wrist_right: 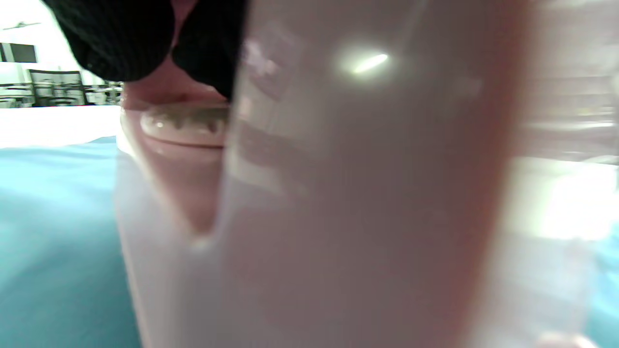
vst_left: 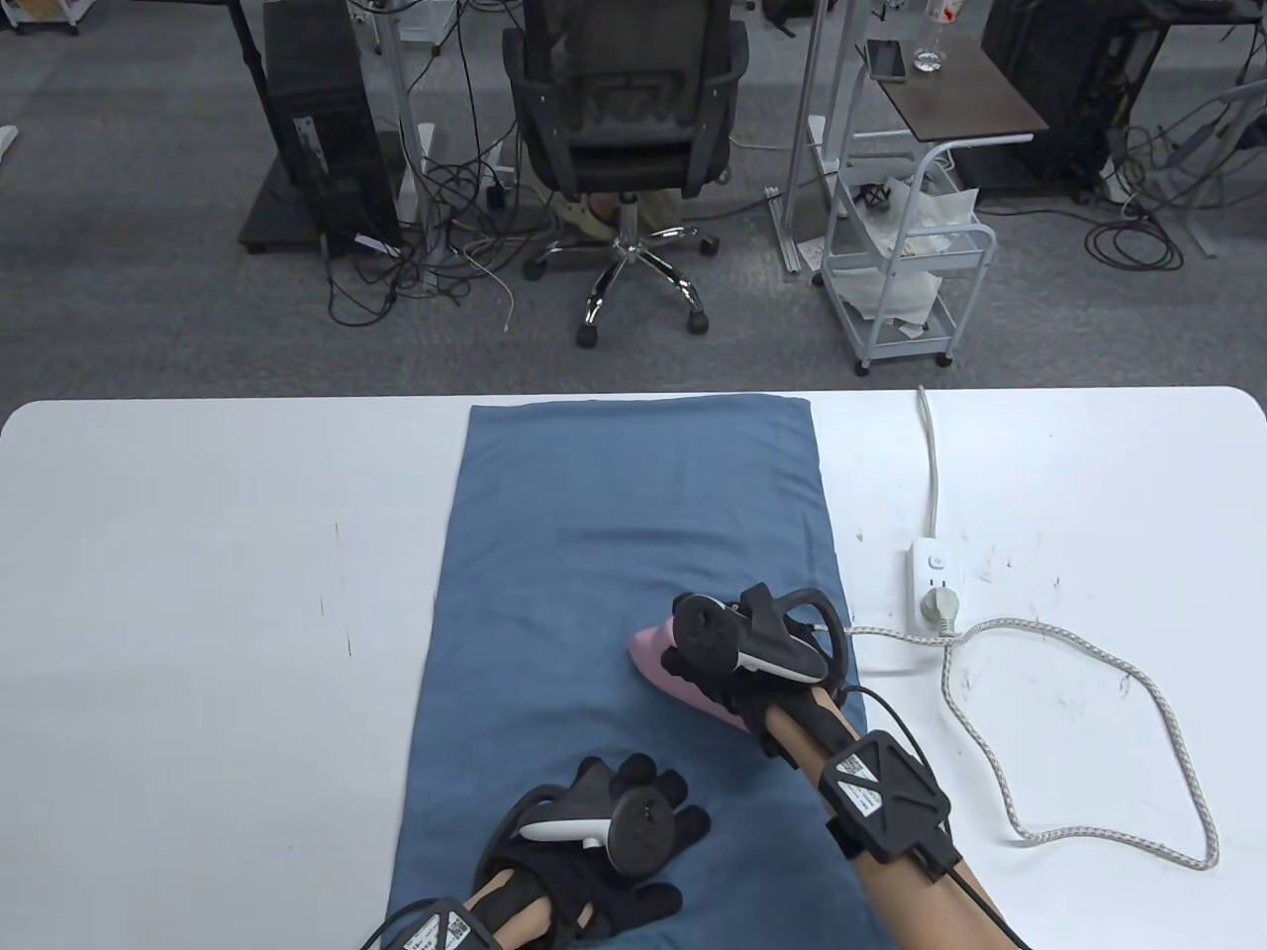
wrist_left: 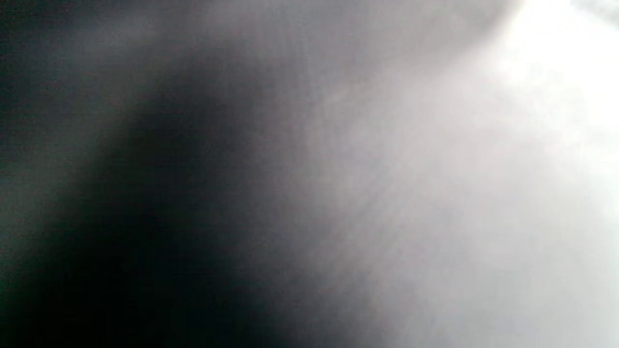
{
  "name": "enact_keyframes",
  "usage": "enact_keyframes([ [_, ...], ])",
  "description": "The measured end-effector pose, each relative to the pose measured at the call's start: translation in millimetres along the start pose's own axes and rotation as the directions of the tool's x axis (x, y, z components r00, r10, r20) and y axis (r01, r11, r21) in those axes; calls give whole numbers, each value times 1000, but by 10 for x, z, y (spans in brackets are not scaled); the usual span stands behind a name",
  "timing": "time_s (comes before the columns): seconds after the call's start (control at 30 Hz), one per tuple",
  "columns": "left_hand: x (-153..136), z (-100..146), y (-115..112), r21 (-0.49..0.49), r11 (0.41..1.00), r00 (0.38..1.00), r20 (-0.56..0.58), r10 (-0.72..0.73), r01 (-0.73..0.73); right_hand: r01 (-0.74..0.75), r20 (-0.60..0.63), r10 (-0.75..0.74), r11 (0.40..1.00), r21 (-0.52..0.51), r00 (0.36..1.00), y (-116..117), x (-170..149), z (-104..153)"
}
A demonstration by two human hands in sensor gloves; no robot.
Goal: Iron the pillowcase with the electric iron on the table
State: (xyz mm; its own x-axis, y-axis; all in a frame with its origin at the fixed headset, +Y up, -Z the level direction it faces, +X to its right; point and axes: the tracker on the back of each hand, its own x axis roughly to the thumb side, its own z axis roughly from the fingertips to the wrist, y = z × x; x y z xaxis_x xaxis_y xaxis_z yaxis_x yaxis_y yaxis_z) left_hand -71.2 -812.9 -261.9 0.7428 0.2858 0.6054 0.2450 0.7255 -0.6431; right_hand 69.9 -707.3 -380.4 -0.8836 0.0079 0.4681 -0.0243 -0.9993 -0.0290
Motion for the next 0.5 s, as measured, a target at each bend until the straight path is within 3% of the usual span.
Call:
enact_keyframes([
  [0.13,1,0,0,0,1000,1000,0,-1,1,-6,87,4,1000,22,996,54,112,140],
  [0.23,1,1,-1,0,1000,1000,-1,0,0,-1,130,-8,998,64,991,116,218,109],
  [0.37,4,2,1,0,1000,1000,-3,-2,2,-25,125,17,998,62,992,154,316,-107],
  [0.5,4,6,1,1,1000,1000,-3,-2,2,-27,-3,27,998,56,1000,177,207,-494],
])
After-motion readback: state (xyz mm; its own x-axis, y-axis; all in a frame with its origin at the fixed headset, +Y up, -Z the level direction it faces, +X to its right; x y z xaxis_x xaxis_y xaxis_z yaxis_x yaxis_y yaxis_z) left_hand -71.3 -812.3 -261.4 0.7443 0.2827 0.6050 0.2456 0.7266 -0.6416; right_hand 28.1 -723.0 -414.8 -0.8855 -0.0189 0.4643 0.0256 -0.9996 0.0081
